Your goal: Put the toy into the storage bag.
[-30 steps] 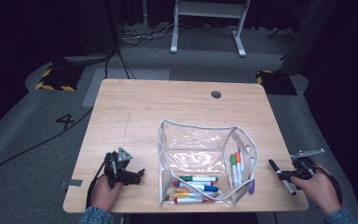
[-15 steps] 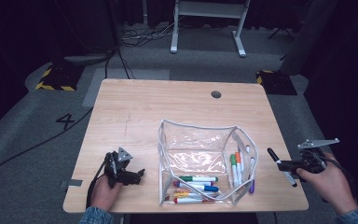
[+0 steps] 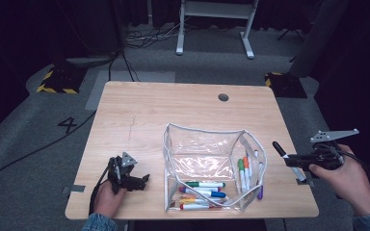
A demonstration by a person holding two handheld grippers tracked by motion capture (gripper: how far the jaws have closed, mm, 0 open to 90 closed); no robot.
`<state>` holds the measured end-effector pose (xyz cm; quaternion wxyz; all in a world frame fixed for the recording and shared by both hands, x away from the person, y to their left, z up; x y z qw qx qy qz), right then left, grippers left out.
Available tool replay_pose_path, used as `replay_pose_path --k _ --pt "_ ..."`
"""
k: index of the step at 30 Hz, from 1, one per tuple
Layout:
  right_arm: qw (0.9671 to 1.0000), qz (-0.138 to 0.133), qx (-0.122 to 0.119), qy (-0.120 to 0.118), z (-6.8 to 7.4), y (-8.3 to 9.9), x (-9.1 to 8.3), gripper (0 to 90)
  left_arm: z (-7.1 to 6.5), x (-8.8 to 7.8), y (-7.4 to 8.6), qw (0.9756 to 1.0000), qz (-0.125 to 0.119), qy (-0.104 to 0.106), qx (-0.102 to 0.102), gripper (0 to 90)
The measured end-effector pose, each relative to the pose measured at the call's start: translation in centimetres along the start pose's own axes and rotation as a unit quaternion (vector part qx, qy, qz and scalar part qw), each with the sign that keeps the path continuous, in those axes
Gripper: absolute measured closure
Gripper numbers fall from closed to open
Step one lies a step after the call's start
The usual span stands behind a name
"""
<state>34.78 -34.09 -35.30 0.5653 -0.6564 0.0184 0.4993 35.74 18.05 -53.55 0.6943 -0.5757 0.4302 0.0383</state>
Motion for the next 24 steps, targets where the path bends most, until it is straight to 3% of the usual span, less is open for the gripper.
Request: replay_pose_path --k 8,13,18,24 --pt "0.999 -0.009 -0.033 -0.03 2.6 -2.9 -0.4 77.0 0.0 0.0 0.0 1.0 0.0 0.0 0.001 0.0" --pt "0.9963 -0.008 -0.066 -0.055 4.9 -4.7 -0.2 76.9 0.0 0.0 0.0 1.0 0.0 0.0 0.002 0.0" --pt "0.9915 -0.003 -0.1 -0.083 7.6 -6.5 0.7 76.9 0.0 0.0 0.0 1.0 0.0 0.0 0.0 0.0" --pt "0.9834 0.014 -0.139 -0.116 11.0 -7.8 2.2 77.0 0.0 0.0 0.0 1.0 0.0 0.0 0.0 0.0"
Point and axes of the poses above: each handheld gripper's, and its own axes: x roughly forward along the jaws, y roughly out of its underside, z roughly to its left, the point moved 4 cm from there along x, roughly forward along the jaws, and after that the axes turned 9 degrees about -z, right-handed, at the moved point
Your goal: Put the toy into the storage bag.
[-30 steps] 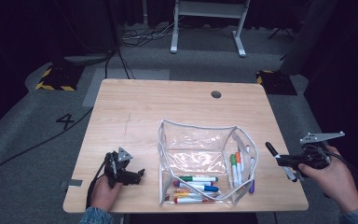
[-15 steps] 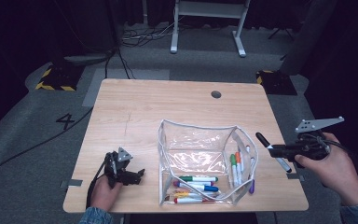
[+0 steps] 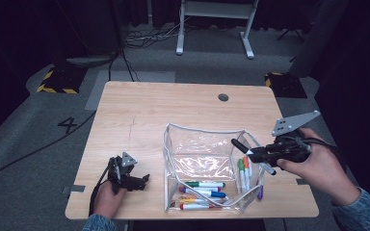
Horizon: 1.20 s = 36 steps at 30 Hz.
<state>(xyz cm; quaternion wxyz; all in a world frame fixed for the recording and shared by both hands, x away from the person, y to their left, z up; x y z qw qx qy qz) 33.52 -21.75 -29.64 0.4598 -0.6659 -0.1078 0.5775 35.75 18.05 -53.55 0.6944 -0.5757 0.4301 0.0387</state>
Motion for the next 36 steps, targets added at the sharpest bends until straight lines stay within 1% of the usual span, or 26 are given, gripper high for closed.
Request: replay_pose_path --k 4,6,13,18,20,23,26,29,36 --pt "0.9994 0.016 -0.028 -0.016 1.5 -1.0 1.6 77.0 0.0 0.0 0.0 1.0 0.001 0.0 -0.002 0.0" --pt "0.9988 0.021 -0.037 -0.024 2.2 -1.5 2.3 77.0 0.0 0.0 0.0 1.0 0.001 0.0 -0.002 0.0" --pt "0.9958 0.042 -0.071 -0.041 3.7 -3.0 4.4 77.0 0.0 0.0 0.0 1.0 0.002 0.0 -0.001 0.0" --pt "0.9932 0.055 -0.083 -0.06 4.6 -3.8 5.9 77.0 0.0 0.0 0.0 1.0 0.002 0.0 -0.001 0.0" --pt "0.992 0.06 -0.087 -0.068 4.9 -4.0 6.5 77.0 0.0 0.0 0.0 1.0 0.002 0.0 -0.001 0.0" --pt "0.9908 0.067 -0.089 -0.077 5.2 -4.1 7.5 77.0 0.0 0.0 0.0 1.0 0.002 0.0 -0.001 0.0" --pt "0.9892 0.074 -0.096 -0.083 5.5 -4.2 8.4 77.0 0.0 0.0 0.0 1.0 0.002 0.0 0.0 0.0" --pt "0.9873 0.082 -0.103 -0.089 5.6 -4.2 9.3 76.9 0.0 0.0 0.0 1.0 0.002 0.0 -0.001 0.0" --pt "0.9837 0.109 -0.103 -0.099 5.4 -3.2 11.2 76.9 0.0 0.0 0.0 1.0 0.002 0.0 -0.001 0.0"
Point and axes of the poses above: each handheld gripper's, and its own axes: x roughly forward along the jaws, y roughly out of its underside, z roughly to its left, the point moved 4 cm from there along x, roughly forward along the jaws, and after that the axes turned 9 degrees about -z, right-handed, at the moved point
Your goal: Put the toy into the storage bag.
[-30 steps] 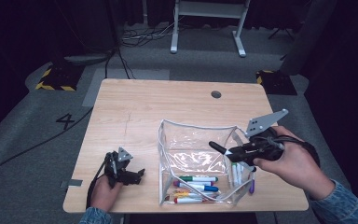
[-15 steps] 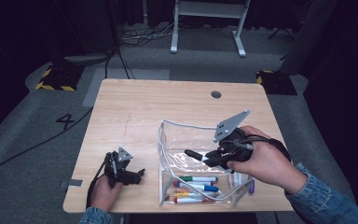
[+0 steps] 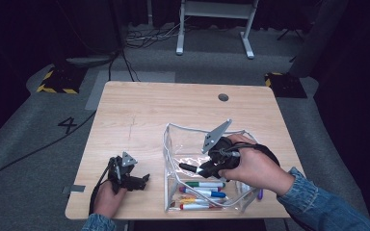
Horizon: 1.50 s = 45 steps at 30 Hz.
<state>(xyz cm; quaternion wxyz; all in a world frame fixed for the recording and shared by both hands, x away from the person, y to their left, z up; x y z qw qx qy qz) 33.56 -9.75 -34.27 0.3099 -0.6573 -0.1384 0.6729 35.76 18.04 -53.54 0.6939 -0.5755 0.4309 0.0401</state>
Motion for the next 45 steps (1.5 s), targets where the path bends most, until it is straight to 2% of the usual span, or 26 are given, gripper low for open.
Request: replay_pose_path --k 8,11,14,23,30,38,45 --pt "0.9994 0.033 -0.001 -0.009 -0.5 1.2 2.0 76.9 0.0 0.0 0.0 1.0 0.0 0.0 0.0 0.0" --pt "0.999 0.039 -0.003 -0.019 -0.4 1.5 2.7 77.0 0.0 0.0 0.0 1.0 0.0 0.0 0.0 0.0" --pt "0.9981 0.055 -0.007 -0.029 -0.3 2.0 3.5 77.0 0.0 0.0 0.0 1.0 0.0 -0.001 0.0 0.0" --pt "0.9956 0.086 -0.012 -0.034 -0.7 2.9 5.1 76.9 0.0 0.0 0.0 1.0 0.0 -0.001 -0.001 0.0" --pt "0.9918 0.118 -0.023 -0.042 -0.8 3.5 6.0 76.9 0.0 0.0 0.0 1.0 0.0 0.0 0.0 0.0" --pt "0.9888 0.135 -0.037 -0.051 -0.5 3.7 7.1 76.9 0.0 0.0 0.0 1.0 0.0 0.0 0.0 0.0" --pt "0.9878 0.137 -0.044 -0.06 -0.5 3.9 7.5 76.7 0.0 0.0 0.0 1.0 0.0 0.0 0.0 0.0"
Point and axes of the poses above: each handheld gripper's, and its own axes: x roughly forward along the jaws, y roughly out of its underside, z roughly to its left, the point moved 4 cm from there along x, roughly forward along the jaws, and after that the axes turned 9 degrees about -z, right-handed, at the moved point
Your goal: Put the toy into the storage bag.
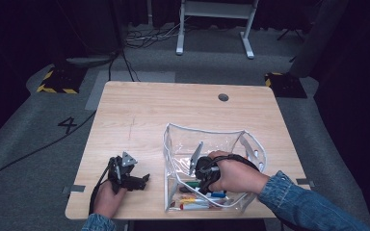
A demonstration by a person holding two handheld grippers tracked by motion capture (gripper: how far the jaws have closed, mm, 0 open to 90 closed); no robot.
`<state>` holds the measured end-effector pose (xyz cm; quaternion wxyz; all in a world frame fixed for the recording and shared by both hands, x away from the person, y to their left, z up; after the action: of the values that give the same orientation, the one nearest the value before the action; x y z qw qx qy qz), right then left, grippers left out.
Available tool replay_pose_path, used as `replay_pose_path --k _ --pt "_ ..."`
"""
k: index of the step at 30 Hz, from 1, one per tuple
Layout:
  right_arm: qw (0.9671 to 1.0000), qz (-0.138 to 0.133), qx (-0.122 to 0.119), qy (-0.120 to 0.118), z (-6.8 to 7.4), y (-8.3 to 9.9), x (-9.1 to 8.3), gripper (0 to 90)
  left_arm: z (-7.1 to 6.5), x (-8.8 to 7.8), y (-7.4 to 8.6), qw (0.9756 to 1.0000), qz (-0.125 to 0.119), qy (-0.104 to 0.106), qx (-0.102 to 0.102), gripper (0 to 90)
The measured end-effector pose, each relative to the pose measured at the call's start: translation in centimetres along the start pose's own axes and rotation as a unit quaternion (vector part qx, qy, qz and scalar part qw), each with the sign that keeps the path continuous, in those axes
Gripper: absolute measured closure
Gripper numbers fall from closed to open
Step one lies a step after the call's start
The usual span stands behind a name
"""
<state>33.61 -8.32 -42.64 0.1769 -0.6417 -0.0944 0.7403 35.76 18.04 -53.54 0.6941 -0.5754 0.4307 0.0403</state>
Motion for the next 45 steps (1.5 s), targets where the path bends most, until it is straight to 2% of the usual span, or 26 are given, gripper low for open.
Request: replay_pose_path --k 2,4,5,7,11,15,18,20,22,27,31,36,45 --pt "1.0 0.004 0.001 0.001 -0.1 0.1 0.1 72.4 0.0 0.0 0.0 1.0 0.0 0.0 0.0 0.0" --pt "0.9994 -0.016 -0.01 0.028 -0.5 0.0 0.1 56.5 0.0 0.0 0.0 1.0 0.0 0.0 -0.001 0.0" --pt "0.9988 -0.025 -0.013 0.04 -0.6 -0.1 -0.2 53.6 0.0 0.0 0.0 1.0 0.0 0.0 -0.001 0.0" --pt "0.9971 -0.041 -0.019 0.062 -1.0 -0.2 -0.8 52.4 0.0 0.0 0.0 1.0 0.0 0.0 -0.001 0.0" --pt "0.9928 -0.079 -0.025 0.086 -1.3 -0.6 -2.6 49.1 0.0 0.0 0.0 1.0 0.0 0.0 -0.001 0.0" --pt "0.9874 -0.111 -0.02 0.111 -1.5 -0.5 -4.6 48.0 0.0 0.0 0.0 1.0 0.0 0.0 -0.001 0.0" --pt "0.9809 -0.144 -0.009 0.13 -1.6 -0.3 -6.5 46.5 0.0 0.0 0.0 1.0 0.0 0.0 -0.001 0.0" --pt "0.9779 -0.158 -0.001 0.137 -1.5 0.0 -7.9 46.4 0.0 0.0 0.0 1.0 0.0 0.0 -0.001 0.0" --pt "0.9737 -0.175 0.015 0.145 -1.5 0.3 -9.2 46.4 0.0 0.0 0.0 1.0 0.0 0.0 -0.001 0.0" --pt "0.9644 -0.2 0.044 0.167 -1.6 2.0 -12.2 45.8 0.0 0.0 0.0 1.0 0.0 0.0 -0.001 0.0" --pt "0.9572 -0.213 0.069 0.184 -1.9 4.1 -13.9 46.0 0.0 0.0 0.0 1.0 0.0 0.0 -0.001 0.0" --pt "0.9461 -0.229 0.105 0.203 -2.4 7.1 -15.9 46.1 0.0 0.0 0.0 1.0 0.0 0.0 -0.001 0.0" --pt "0.9219 -0.257 0.164 0.24 -3.4 12.7 -18.7 46.5 0.0 0.0 0.1 1.0 -0.003 -0.003 -0.001 0.0"
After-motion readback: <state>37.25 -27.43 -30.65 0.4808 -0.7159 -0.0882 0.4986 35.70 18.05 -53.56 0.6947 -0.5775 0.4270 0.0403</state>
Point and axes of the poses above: each handheld gripper's, and its own axes: x roughly forward along the jaws, y roughly out of its underside, z roughly to its left, the point moved 4 cm from there along x, roughly forward along the jaws, and after that the axes turned 9 degrees about -z, right-handed, at the moved point
